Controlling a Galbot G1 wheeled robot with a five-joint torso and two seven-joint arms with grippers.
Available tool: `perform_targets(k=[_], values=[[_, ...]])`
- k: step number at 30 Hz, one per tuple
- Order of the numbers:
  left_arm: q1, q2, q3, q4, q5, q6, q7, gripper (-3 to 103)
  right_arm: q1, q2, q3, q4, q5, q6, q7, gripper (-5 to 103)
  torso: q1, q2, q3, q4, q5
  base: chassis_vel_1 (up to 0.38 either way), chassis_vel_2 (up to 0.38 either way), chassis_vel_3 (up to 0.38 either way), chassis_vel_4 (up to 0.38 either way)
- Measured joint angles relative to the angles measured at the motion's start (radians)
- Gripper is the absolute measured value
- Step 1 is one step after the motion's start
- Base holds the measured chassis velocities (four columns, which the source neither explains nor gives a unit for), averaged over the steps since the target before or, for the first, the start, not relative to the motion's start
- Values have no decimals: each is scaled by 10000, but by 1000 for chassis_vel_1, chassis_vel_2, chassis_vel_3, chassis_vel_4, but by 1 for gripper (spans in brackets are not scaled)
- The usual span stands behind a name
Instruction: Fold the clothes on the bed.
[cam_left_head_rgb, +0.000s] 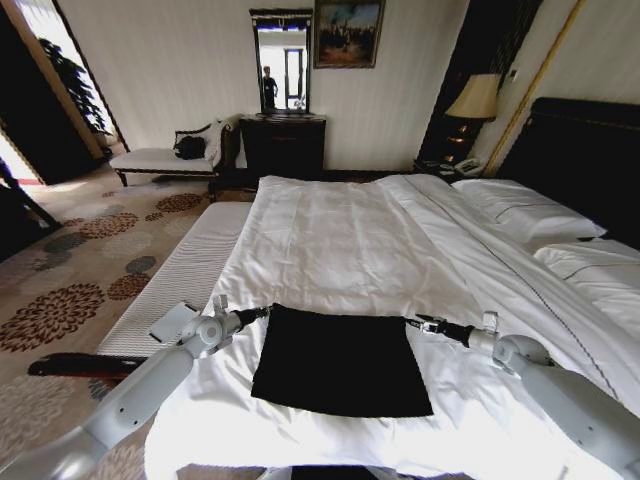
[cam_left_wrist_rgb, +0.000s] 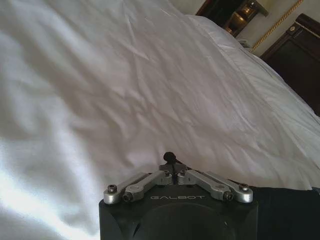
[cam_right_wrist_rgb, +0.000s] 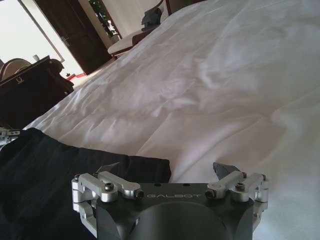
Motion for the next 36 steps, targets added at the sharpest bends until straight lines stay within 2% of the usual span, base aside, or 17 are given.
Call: perform_targets(k=[9,10,13,16,17,20,22,23,24,25,27,28,29,31,34,35,36], values=[[128,109,-104,-71,85,-39,0,0,249,263,-446,-156,-207,-58,-88,100,0,0,1,1,1,0,0,0,0],[131,125,-106,-76,93,-43,1,0,288,286,-481,-199,-217,-59,-85,103,0,0,0,1,1,0,0,0,0],[133,167,-114,-84,107,-55,1,0,371,331,-555,-269,-221,-59,-61,100,0,0,0,0,0,0,0,0,0],[134,204,-132,-111,117,-66,2,0,430,378,-618,-278,-212,-60,72,85,0,0,0,0,1,0,0,0,0],[134,204,-132,-111,117,-66,2,0,430,378,-618,-278,-212,-60,72,85,0,0,0,0,1,0,0,0,0],[104,197,-125,-121,134,-73,2,0,498,418,-677,-335,-152,-62,104,68,0,0,0,0,1,0,0,0,0],[96,192,-117,-123,139,-74,2,0,507,424,-686,-340,-149,-61,104,68,0,0,0,0,1,0,0,0,0],[80,190,-90,-127,162,-81,2,0,518,442,-695,-329,-142,-62,101,57,0,0,0,0,1,0,0,0,0],[76,189,-83,-130,172,-88,1,0,518,449,-697,-303,-141,-62,100,57,0,0,1,-1,2,0,0,0,0],[75,191,-81,-137,186,-101,1,0,508,450,-696,-241,-142,-63,99,52,1,0,1,1,3,0,0,0,0],[76,192,-81,-139,191,-103,2,0,503,450,-696,-224,-143,-63,99,52,0,0,0,0,2,0,0,0,0],[75,199,-81,-148,199,-107,1,0,480,450,-694,-162,-145,-61,103,47,0,0,1,1,2,0,0,0,0],[78,222,-81,-165,207,-115,1,0,449,451,-674,-69,-154,-48,125,36,0,0,1,0,2,0,0,0,0],[83,235,-86,-180,209,-118,1,0,432,450,-655,-19,-163,-42,142,36,0,0,0,0,2,0,0,0,0],[116,249,-132,-212,235,-138,0,0,393,409,-622,138,-185,-32,152,20,0,0,1,1,2,0,0,0,0],[116,249,-132,-212,235,-138,0,0,393,409,-622,138,-185,-32,152,20,0,0,1,1,2,0,0,0,0],[124,243,-141,-217,250,-143,0,0,392,401,-615,153,-210,-9,153,14,-1,0,0,0,1,0,0,0,0]])
